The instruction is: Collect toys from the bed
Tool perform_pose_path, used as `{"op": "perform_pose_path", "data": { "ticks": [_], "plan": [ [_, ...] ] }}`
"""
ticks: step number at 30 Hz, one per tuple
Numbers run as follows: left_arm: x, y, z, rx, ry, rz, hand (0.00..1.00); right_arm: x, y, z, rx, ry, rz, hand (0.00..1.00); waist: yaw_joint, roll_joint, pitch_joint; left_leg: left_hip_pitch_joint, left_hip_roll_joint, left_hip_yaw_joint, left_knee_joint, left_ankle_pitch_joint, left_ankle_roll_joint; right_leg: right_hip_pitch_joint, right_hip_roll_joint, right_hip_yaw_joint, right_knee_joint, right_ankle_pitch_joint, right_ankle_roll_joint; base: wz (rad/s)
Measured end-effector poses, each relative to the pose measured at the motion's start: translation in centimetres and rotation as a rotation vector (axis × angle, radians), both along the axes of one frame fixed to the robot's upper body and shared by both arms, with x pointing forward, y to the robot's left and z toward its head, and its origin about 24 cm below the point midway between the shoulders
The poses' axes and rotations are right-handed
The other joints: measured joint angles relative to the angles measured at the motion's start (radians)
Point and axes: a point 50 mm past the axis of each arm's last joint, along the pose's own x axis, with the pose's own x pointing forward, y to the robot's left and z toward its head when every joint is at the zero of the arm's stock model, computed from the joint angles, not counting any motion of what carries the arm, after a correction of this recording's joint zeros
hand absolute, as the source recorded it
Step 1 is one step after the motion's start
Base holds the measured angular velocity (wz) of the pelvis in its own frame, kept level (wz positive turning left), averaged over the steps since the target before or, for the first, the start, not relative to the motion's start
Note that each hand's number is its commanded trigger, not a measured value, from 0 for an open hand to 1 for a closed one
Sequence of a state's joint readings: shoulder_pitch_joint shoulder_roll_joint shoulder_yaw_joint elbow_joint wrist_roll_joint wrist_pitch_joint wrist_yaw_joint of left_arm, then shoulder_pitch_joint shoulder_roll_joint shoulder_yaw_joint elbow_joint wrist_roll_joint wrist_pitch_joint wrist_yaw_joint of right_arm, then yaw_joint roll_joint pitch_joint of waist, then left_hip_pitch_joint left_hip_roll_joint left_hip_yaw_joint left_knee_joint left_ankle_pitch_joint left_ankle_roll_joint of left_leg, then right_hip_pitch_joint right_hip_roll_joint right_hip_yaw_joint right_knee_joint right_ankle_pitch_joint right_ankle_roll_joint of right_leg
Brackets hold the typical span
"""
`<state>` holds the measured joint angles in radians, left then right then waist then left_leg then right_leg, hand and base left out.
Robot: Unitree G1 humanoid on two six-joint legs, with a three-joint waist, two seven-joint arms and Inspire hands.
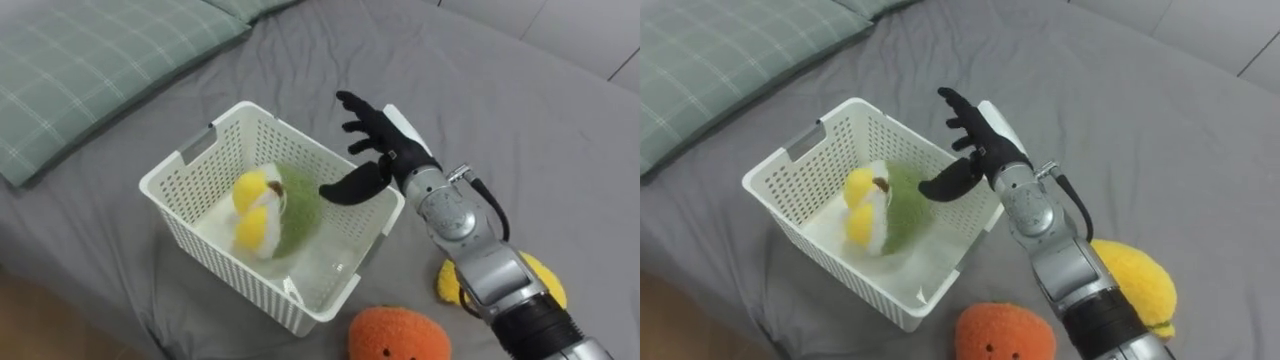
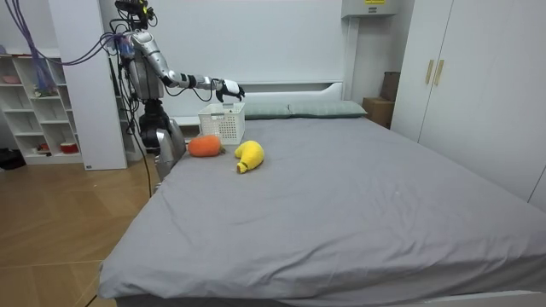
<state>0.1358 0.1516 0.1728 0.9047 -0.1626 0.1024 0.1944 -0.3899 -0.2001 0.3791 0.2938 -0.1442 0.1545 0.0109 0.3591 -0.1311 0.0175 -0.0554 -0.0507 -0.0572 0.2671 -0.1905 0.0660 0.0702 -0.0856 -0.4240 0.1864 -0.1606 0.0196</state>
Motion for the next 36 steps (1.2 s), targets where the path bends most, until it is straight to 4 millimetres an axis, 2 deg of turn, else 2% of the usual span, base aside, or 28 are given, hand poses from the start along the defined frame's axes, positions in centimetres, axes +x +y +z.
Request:
{"op": "perform_pose_path", "data": {
  "ticks": [13,24,31,34,36],
  "plan": [
    [0.0,-0.2,-0.1,-0.005,-0.001,0.0,0.0,0.1,-0.4,0.1,-0.002,-0.005,-0.014,0.0,-0.004,0.004,0.0028,-0.001,0.0,0.0,0.0,0.0,0.0,-0.001,0.0,0.0,-0.001,0.0,0.0,0.0],
    [0.0,-0.2,-0.1,-0.008,-0.001,0.0,0.0,0.7,-3.0,1.0,0.0,-0.035,-0.104,0.0,-0.011,0.003,0.0013,0.0,0.002,0.009,0.0,-0.001,0.001,-0.003,0.001,0.008,0.0,0.0,0.0,-0.02],
    [-1.2,0.1,-0.2,-0.01,0.02,0.019,0.0,0.8,-4.8,1.3,0.04,-0.057,-0.201,0.0,-0.06,0.015,-0.0022,0.001,0.002,0.017,0.004,-0.004,0.006,-0.004,0.0,0.016,0.0,0.003,0.005,-0.03],
    [-1.5,0.2,-0.2,-0.011,0.027,0.032,0.0,0.6,-6.1,1.0,0.067,-0.035,-0.234,0.0,-0.076,0.023,-0.0034,0.015,0.002,0.025,0.002,-0.005,0.007,0.002,-0.002,0.019,0.0,0.004,0.006,-0.07],
    [-2.2,0.2,-0.3,-0.012,0.04,0.039,0.0,0.5,-7.4,0.9,0.095,-0.038,-0.298,0.0,-0.093,0.033,-0.0075,0.017,0.002,0.032,0.001,-0.005,0.008,0.002,-0.002,0.029,0.002,0.005,0.008,-0.07]
  ]
}}
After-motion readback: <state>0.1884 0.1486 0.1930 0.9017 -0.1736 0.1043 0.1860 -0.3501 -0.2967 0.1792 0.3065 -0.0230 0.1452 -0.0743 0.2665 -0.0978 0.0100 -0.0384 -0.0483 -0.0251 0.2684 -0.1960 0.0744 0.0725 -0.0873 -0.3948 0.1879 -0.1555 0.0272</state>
